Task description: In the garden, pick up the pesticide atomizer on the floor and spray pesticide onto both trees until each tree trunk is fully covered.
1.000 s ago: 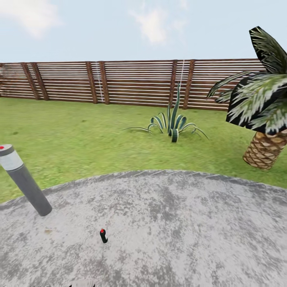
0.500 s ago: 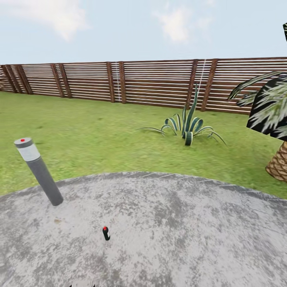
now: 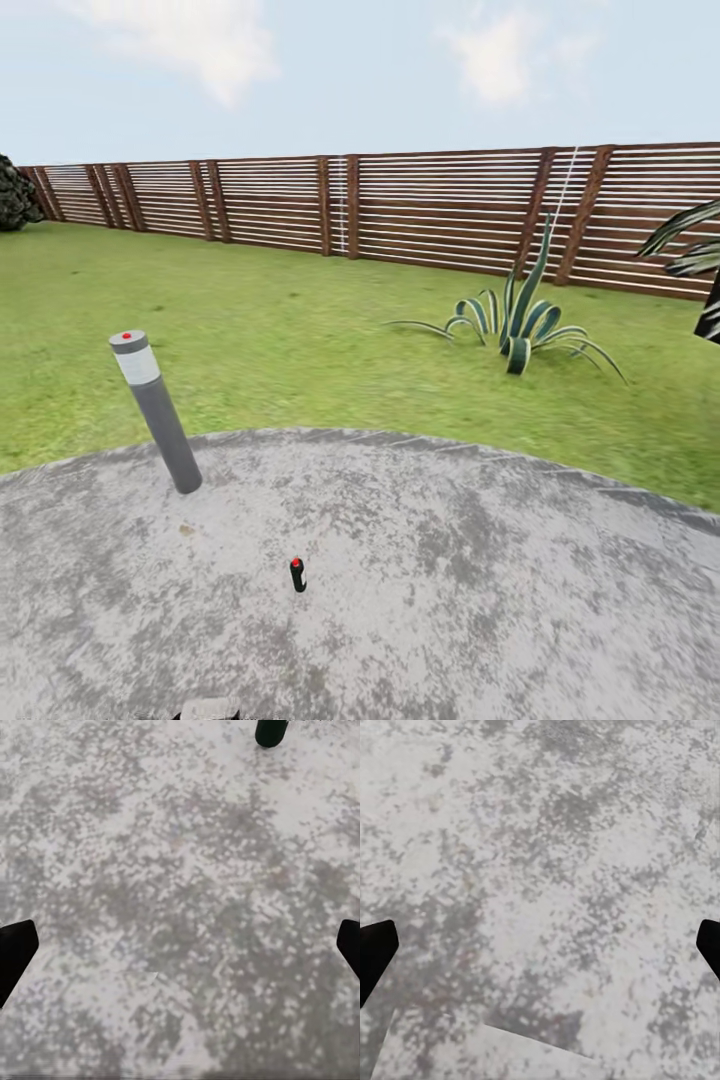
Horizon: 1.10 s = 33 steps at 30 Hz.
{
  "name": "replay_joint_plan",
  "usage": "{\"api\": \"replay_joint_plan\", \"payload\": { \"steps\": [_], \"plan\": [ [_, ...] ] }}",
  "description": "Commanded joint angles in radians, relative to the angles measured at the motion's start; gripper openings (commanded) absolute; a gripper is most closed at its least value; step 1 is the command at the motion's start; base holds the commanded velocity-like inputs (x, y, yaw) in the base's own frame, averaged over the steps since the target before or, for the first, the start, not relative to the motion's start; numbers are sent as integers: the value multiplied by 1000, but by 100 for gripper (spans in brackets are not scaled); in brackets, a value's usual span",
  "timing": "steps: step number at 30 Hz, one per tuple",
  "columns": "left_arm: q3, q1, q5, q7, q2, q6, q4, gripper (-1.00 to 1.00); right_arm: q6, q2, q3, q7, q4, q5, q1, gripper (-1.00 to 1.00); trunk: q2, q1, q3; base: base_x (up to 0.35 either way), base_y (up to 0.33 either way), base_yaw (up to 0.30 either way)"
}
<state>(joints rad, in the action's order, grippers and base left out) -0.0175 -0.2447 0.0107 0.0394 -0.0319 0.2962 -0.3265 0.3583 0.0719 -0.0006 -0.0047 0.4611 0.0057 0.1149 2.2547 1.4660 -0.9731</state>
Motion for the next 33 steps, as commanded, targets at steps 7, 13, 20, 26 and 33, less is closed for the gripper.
{"api": "replay_joint_plan", "payload": {
  "steps": [7, 13, 20, 26, 33],
  "plan": [
    [2, -135, 1, -1, 6, -142, -33, 100, 3, 8, -4, -1, 10, 0, 0, 100, 0, 0, -1, 0, 0, 75],
    [1, -302, 1, 0, 2, -238, -41, 100, -1, 8, -3, 0, 148, 1, 21, 100, 0, 0, -1, 0, 0, 5],
    [1, -342, -4, 1, -1, -250, -33, 100, -57, 4, 0, 0, 259, 4, 159, 100, 0, 0, -1, 0, 0, 0],
    [1, -343, 0, 1, -27, -243, -32, 100, -163, 7, -3, 3, 262, 0, 304, 100, 0, 0, -1, 0, 0, 0],
    [2, -341, -1, 0, -22, -235, -35, 100, -174, 9, -3, 6, 261, 1, 321, 100, 0, 0, -1, 0, 0, 0]
  ]
}}
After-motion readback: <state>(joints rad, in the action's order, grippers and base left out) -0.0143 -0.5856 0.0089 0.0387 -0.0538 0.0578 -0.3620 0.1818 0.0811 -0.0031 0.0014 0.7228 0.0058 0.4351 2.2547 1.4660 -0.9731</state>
